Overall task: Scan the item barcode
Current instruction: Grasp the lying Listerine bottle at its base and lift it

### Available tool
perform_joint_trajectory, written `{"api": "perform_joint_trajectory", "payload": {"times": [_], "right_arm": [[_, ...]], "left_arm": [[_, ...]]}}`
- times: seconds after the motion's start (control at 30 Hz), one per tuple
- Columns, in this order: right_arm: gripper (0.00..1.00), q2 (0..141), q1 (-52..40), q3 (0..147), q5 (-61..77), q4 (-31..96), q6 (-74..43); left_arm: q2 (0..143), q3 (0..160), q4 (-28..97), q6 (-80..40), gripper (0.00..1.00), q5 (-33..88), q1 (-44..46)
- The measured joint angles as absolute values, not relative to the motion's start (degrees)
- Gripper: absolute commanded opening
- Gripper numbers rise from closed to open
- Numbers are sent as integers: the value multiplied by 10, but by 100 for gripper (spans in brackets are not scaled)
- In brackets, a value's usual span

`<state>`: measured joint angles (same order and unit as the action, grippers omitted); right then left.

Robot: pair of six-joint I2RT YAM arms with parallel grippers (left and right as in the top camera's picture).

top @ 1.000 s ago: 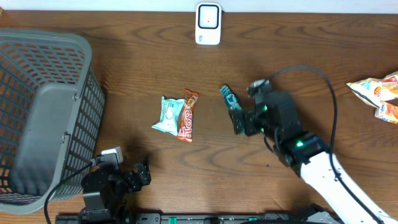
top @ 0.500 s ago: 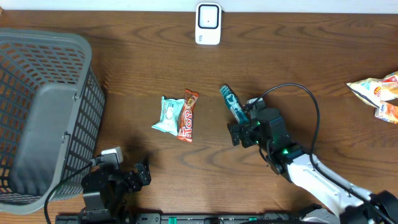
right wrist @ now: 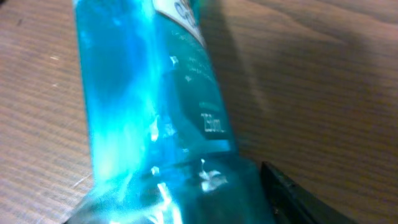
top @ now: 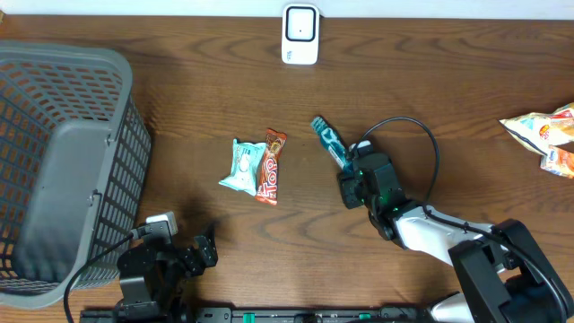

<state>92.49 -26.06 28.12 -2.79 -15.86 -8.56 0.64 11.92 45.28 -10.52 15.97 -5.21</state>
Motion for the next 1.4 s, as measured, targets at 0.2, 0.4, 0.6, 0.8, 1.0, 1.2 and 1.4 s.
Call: {"api": "perform_joint_trajectory", "payload": {"times": [0.2, 0.4, 0.6, 0.8, 1.0, 1.2, 1.4], "right_arm": [[15, 933, -261, 281, -43, -183, -92], [4, 937, -257, 279, -47, -196, -98], [1, 922, -257, 275, -45, -182, -99], [1, 822, -256, 262, -11, -134, -94], [1, 698, -256, 262, 61, -96, -52], [1, 646, -256, 262, 80, -97, -16], [1, 644, -256, 263, 92, -98, -1]], "left_arm": [[6, 119, 453, -105, 98, 160, -52], [6, 119, 453, -105, 98, 160, -52], [6, 119, 453, -105, 98, 160, -52], [6, 119, 453, -105, 98, 160, -52], [6, 119, 453, -105, 98, 160, -52], [6, 119, 453, -105, 98, 160, -52], [6, 119, 453, -105, 98, 160, -52]]}}
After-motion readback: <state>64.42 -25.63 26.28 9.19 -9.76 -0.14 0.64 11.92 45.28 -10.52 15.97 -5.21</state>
